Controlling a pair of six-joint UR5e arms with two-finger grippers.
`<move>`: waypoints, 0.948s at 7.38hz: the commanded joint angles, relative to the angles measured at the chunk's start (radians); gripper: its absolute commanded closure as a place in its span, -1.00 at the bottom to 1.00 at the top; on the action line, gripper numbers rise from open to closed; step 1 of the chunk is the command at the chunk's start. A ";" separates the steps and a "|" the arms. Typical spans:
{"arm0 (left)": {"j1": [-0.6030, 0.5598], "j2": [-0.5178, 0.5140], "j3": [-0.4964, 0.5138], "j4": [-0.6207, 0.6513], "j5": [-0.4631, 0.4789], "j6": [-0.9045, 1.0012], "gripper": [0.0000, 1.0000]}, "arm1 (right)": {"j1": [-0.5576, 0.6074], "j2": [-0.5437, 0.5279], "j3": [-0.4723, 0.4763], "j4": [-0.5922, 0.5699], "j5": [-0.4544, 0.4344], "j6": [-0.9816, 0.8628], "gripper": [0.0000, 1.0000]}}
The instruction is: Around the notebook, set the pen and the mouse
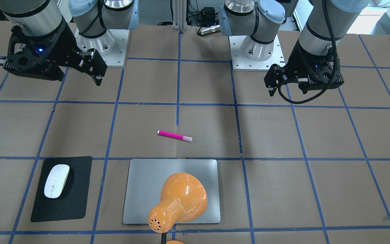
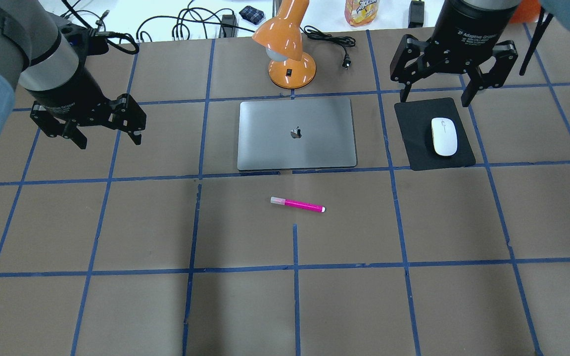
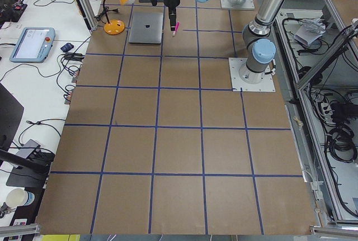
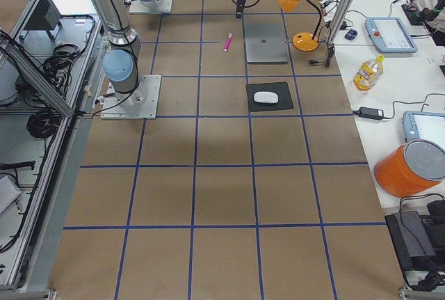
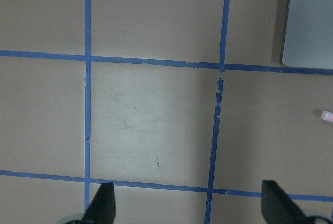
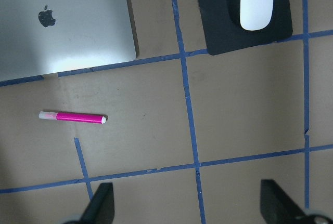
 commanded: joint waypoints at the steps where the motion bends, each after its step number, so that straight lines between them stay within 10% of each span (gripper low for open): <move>1: -0.001 -0.008 0.002 0.009 -0.006 0.001 -1.00 | 0.000 0.001 -0.001 0.000 0.000 -0.001 -1.00; 7: -0.001 -0.006 -0.001 0.012 0.004 0.003 -1.00 | 0.000 0.002 -0.001 0.000 0.001 -0.003 -1.00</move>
